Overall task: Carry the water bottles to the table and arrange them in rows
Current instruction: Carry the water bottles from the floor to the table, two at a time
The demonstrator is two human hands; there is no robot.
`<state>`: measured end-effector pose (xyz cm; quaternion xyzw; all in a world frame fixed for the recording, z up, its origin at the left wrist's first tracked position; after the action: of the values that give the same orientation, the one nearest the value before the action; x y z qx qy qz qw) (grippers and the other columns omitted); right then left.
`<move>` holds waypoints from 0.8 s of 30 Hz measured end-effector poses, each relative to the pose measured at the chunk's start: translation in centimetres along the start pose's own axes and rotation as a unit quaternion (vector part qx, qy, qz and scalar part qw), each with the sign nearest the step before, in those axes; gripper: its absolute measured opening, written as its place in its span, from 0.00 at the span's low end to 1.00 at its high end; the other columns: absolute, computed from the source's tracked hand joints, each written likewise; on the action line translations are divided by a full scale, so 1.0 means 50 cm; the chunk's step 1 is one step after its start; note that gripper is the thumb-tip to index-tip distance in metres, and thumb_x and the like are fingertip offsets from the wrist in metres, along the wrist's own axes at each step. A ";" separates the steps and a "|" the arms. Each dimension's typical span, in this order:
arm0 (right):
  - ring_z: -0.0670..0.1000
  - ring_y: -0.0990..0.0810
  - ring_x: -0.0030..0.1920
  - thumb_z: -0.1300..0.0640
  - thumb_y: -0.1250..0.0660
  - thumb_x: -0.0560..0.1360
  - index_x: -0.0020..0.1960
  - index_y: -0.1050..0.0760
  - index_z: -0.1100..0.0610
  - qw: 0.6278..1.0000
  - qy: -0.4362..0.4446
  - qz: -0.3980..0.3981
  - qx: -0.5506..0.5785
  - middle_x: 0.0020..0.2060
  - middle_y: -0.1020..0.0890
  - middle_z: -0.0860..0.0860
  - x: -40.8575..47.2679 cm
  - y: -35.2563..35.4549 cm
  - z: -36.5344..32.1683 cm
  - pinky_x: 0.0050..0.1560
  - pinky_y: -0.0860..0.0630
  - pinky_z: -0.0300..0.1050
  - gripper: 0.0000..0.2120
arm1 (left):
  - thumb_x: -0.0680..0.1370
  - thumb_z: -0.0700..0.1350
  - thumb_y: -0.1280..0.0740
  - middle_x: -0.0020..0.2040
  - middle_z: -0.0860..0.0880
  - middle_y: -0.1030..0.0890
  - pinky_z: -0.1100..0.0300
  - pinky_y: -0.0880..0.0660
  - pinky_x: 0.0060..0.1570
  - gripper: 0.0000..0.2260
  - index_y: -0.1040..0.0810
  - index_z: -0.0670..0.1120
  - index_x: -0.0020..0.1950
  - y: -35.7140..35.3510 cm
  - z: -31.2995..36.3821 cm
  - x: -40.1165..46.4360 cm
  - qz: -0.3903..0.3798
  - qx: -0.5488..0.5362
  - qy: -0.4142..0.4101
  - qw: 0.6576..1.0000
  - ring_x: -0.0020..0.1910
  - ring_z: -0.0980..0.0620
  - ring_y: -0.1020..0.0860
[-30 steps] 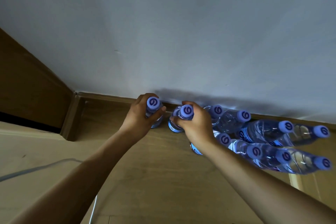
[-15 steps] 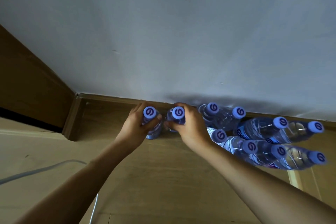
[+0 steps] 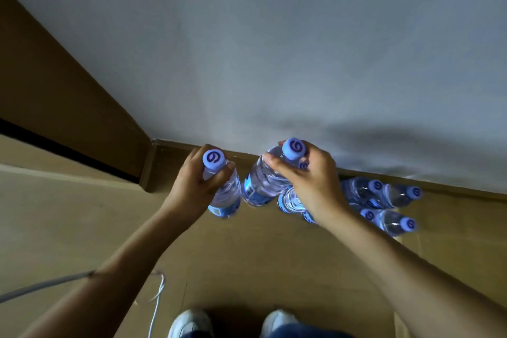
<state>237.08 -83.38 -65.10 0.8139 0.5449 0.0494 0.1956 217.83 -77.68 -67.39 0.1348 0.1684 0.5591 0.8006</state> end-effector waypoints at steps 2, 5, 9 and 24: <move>0.52 0.17 0.42 0.43 0.25 0.66 0.45 0.20 0.54 1.000 -0.015 -0.014 0.004 0.37 0.15 0.49 -0.027 0.031 -0.091 0.47 0.21 0.50 0.16 | 0.76 0.37 0.30 0.41 0.49 0.23 0.69 0.29 0.39 0.07 0.25 0.47 0.43 0.044 0.094 -0.033 -0.005 -0.030 0.017 0.999 0.39 0.58 0.25; 0.41 0.18 0.40 0.42 0.26 0.68 0.45 0.19 0.51 0.999 -0.027 -0.032 0.015 0.38 0.15 0.43 -0.066 0.069 -0.244 0.43 0.23 0.36 0.14 | 0.76 0.44 0.31 0.40 0.50 0.22 0.69 0.28 0.40 0.04 0.24 0.45 0.44 0.121 0.253 -0.079 -0.008 -0.065 0.033 0.997 0.39 0.59 0.24; 0.51 0.17 0.43 0.36 0.29 0.65 0.46 0.19 0.59 0.999 -0.022 -0.047 0.007 0.39 0.15 0.51 -0.121 0.114 -0.463 0.47 0.22 0.47 0.25 | 0.73 0.47 0.34 0.43 0.43 0.20 0.61 0.26 0.44 0.09 0.22 0.41 0.45 0.243 0.460 -0.141 0.003 -0.093 0.048 0.994 0.41 0.52 0.22; 0.41 0.17 0.41 0.54 0.21 0.69 0.46 0.16 0.55 0.970 0.067 -0.216 0.092 0.40 0.14 0.48 -0.244 0.148 -1.151 0.44 0.23 0.33 0.08 | 0.74 0.44 0.26 0.41 0.43 0.16 0.53 0.22 0.42 0.03 0.18 0.46 0.44 0.701 0.964 -0.322 0.160 -0.132 0.050 0.977 0.40 0.53 0.19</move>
<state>221.72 -81.68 -7.87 0.6863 0.7218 0.0099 0.0889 203.18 -82.31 -7.59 0.0252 0.1096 0.7033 0.7020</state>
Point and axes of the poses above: each hand's wrist, its own x-axis towards the middle knuckle, its own y-axis out of the back of the hand, z = x × y, the point moved 4 cm from there along x, towards the middle knuckle
